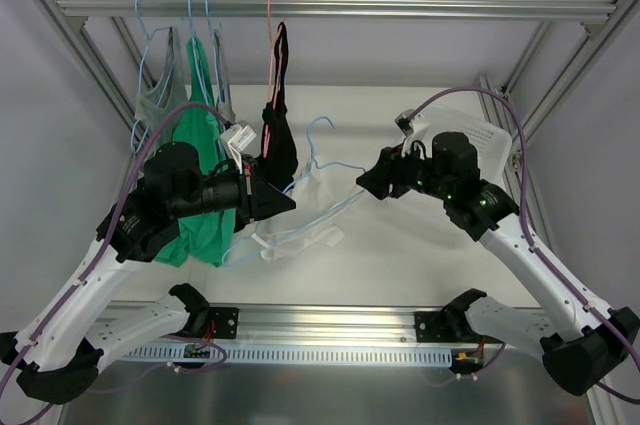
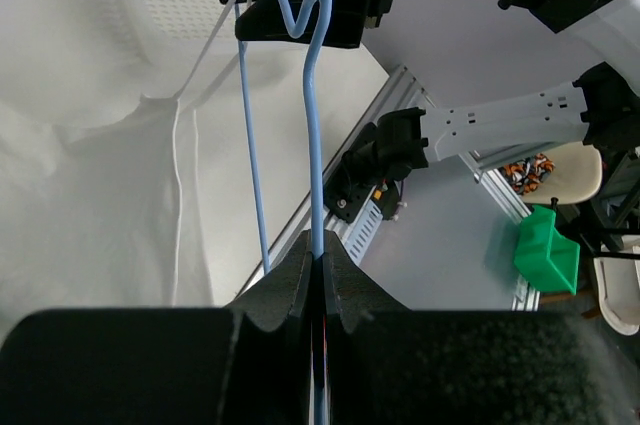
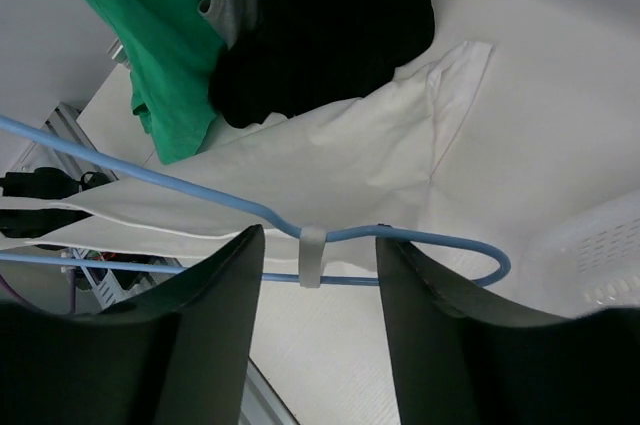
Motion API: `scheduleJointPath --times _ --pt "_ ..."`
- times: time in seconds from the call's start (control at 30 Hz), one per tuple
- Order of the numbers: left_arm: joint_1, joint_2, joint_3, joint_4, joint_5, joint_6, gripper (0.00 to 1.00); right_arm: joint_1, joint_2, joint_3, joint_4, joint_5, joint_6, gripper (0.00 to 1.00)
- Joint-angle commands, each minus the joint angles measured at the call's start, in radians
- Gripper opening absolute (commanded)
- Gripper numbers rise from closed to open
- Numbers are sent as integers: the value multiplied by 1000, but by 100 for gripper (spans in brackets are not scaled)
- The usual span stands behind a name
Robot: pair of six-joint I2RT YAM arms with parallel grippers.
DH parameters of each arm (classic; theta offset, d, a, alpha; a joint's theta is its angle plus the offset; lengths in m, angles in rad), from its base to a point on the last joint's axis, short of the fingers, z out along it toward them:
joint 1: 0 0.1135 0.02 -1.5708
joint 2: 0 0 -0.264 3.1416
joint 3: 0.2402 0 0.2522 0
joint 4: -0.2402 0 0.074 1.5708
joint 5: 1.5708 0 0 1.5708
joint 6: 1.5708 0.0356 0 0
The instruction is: Remove the tank top from the hanger
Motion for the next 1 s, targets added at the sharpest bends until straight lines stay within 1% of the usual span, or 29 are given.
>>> scheduleJointPath --times 0.0,0.03,0.07,0.13,0.17,0.2,0.23,0.27,0.3,0.47,0.6,0.73,0.8,0.9,0.97 --pt "-10 -21 1 68 43 -27 0 15 2 42 67 51 -35 50" --pt "-12 -23 1 68 41 -23 0 18 2 37 69 53 -37 47" --pt "-10 -23 -1 67 34 -21 0 19 -1 35 69 56 -37 42" --pt "-10 -23 -1 68 24 -15 0 20 -7 31 70 56 -38 34" --pt "-10 -20 -2 68 23 -14 0 20 -10 29 72 57 -38 25" --pt "-10 -17 -2 68 21 -14 0 19 -13 28 72 63 -40 19" --pt "-10 -17 -2 68 21 -12 0 20 -16 22 72 68 -42 7" --pt "-12 -14 -4 68 20 -9 0 20 -21 22 72 71 -42 2" --pt "-10 -15 -4 67 18 -7 0 20 -30 19 72 80 -42 0" --pt "-10 -32 -24 67 -14 26 0 20 -75 20 40 131 -64 0" --pt "-10 -29 -44 62 21 54 0 11 -107 40 -49 281 -107 0" --pt "-10 -11 -49 59 104 72 0 -50 -101 65 -101 295 -117 0" --pt "-10 -12 -47 60 113 74 0 -69 -88 74 -126 321 -123 0" --pt "-10 -24 -39 62 133 82 0 -133 -65 81 -147 346 -118 0" --pt "-10 -37 -27 60 164 88 0 -158 -52 81 -149 324 -114 0"
